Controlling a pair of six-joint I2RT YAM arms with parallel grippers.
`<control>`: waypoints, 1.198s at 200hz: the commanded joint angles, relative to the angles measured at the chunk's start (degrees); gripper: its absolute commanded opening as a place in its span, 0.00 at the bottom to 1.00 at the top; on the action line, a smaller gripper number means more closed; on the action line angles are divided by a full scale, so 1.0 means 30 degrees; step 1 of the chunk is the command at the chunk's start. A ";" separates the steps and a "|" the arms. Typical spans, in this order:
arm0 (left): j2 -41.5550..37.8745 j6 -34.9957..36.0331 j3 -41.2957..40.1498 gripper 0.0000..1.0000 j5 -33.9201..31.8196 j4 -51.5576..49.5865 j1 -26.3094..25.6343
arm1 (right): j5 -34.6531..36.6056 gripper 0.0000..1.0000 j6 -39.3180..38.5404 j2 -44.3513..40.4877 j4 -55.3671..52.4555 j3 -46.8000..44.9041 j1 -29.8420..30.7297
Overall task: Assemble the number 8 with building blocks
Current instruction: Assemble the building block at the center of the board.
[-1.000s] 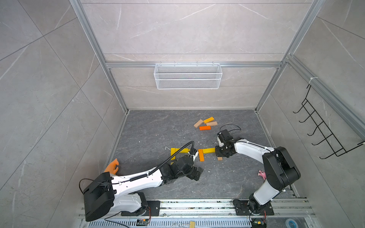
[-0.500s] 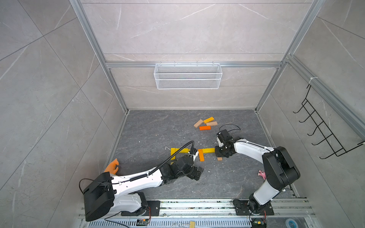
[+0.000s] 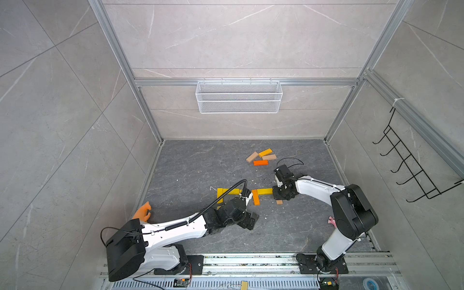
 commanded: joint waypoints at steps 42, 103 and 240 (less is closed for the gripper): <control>-0.0083 -0.0097 0.0199 0.97 0.0152 0.0527 0.0106 | 0.0266 0.34 -0.0061 0.0549 -0.0152 0.0383 0.0260; -0.0008 -0.0070 0.0283 0.97 0.0172 0.0505 0.0119 | 0.0232 0.34 0.0031 0.0710 0.0274 0.0106 0.0319; 0.0117 -0.0277 0.0482 0.97 0.0123 0.0357 0.0128 | 0.0009 0.56 0.0100 -0.0987 -0.0002 -0.0308 0.0358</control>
